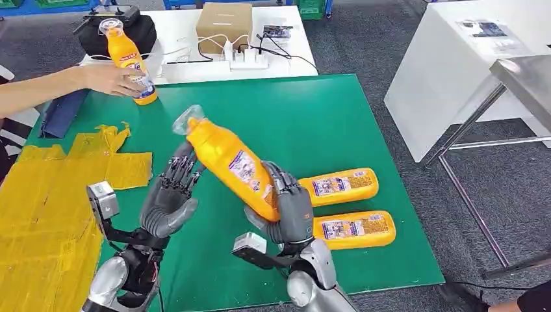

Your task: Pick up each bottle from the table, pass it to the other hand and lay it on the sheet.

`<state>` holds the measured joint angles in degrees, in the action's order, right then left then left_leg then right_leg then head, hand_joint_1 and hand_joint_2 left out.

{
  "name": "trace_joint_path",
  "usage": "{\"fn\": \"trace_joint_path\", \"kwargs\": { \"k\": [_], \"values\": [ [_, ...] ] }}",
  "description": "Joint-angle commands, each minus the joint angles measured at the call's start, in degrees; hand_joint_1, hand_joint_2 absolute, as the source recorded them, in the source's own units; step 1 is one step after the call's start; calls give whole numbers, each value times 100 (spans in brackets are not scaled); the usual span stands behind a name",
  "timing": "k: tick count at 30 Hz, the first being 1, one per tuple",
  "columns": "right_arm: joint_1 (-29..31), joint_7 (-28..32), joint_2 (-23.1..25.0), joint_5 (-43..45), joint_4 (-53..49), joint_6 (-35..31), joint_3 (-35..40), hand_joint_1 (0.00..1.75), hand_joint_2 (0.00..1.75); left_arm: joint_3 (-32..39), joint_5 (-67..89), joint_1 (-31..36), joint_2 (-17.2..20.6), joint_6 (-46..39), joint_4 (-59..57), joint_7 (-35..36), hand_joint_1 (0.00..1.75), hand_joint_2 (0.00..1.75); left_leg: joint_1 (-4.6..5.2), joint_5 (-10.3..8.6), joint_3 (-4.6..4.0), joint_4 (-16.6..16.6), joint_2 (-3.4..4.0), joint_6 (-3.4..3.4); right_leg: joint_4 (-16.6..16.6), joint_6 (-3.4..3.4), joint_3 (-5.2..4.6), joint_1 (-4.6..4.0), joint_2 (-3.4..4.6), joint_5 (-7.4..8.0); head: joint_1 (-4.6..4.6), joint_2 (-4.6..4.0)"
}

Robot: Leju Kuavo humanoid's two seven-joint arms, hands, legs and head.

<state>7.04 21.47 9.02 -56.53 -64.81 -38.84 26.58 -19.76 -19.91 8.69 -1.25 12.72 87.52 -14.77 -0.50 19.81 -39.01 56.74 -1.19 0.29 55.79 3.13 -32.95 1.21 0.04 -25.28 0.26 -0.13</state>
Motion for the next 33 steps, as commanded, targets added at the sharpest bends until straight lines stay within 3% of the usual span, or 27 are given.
{"fn": "trace_joint_path", "kwargs": {
  "k": [1, 3, 6, 7, 9, 10, 11, 12, 22, 23, 28, 29, 30, 33],
  "values": [
    [108, -288, 293, -2400, 84, -116, -383, 175, 175, -373, -23, 390, 167, 36, -283, 37, 0, 175, -3, 13, 24, 7, 2, 0, 2, -15, 29, -6, -8, -13, 0, 0],
    [217, -865, 123, -3332, 20, -116, 211, 175, 175, -397, -27, 489, 135, 40, -382, 39, 0, 175, -3, 16, 29, 11, -1, 1, 5, -17, 33, -7, -11, -18, 0, 0],
    [905, -2470, -667, -3347, 24, -116, 1984, 175, 175, -389, -146, 565, 106, 71, -507, 92, 0, 175, -6, 14, 25, 10, 8, 0, 2, -15, 27, -9, -6, -12, 0, 0],
    [905, -2470, -667, -3347, 24, -116, 1984, 175, 175, -389, -146, 565, 106, 71, -507, 92, 0, 175, -6, 10, 17, 11, 14, 1, 3, -11, -9, -8, 3, -6, 0, 0],
    [1491, -3661, -984, -3347, 154, -116, 3300, 175, 175, -378, -204, 598, 117, 90, -577, 105, 0, 175, -3, 14, 20, 17, 27, 2, 9, -16, -37, -7, 16, -7, 0, 0],
    [1687, -4069, -1035, -3347, 206, -116, 3846, 175, 175, -358, -251, 610, 115, 86, -613, 114, 0, 175, -5, 20, 32, 19, 33, 2, 6, -19, -23, -10, 20, -12, 0, 0],
    [1698, -4099, -1037, -3347, 210, -116, 3879, 175, 175, -356, -279, 601, 102, 93, -623, 121, 0, 175, -1, 7, 10, 0, 32, 1, -5, -11, -24, -4, 23, 3, -2, 0],
    [1971, -4616, -1092, -3347, 258, -116, 4557, 175, 175, -341, -334, 635, 121, 101, -679, 136, 0, 175, -1, 19, 22, 6, 43, 2, -3, -13, 20, -6, 31, -3, 0, 0],
    [1961, -4621, -1037, -3347, 243, -116, 4833, 175, 175, -142, -766, 625, 51, 77, -768, 189, 2, 175, -8, 7, 27, 6, 4, 8, -6, -28, 32, -11, -19, -6, 4, 0],
    [1961, -4621, -1037, -3347, 243, -116, 4833, 175, 175, -142, -766, 625, 51, 77, -768, 189, 0, 175, -7, -2, 8, 1, 7, 6, -4, -25, -22, -6, -13, 3, -4, 0],
    [1892, -4487, -1023, -3347, 178, -116, 4698, 175, 175, -115, -822, 603, 73, 72, -705, 178, 0, 175, -11, 9, 20, 4, 4, 3, -6, -31, -35, -11, -20, -7, 0, 0],
    [1830, -4378, -1013, -3347, 148, -116, 4578, 175, 175, -69, -848, 571, 47, 13, -663, 124, 96, 175, -7, 0, 1, -1, 5, 4, -5, -24, -58, -6, -16, 2, -2, 0],
    [1830, -4378, -1013, -3347, 148, -116, 4578, 175, 175, -69, -848, 571, 47, 13, -663, 124, 175, 175, -8, 5, 10, 0, 4, 4, -5, -27, -46, -7, -19, -3, 0, 0],
    [1525, -3912, -928, -3347, 53, -116, 4019, 175, 175, 61, -871, 488, -35, -237, -493, -9, 175, 175, -10, 17, 26, 5, 3, 4, -5, -31, -23, -11, -22, -13, 0, 0]
  ]
}}
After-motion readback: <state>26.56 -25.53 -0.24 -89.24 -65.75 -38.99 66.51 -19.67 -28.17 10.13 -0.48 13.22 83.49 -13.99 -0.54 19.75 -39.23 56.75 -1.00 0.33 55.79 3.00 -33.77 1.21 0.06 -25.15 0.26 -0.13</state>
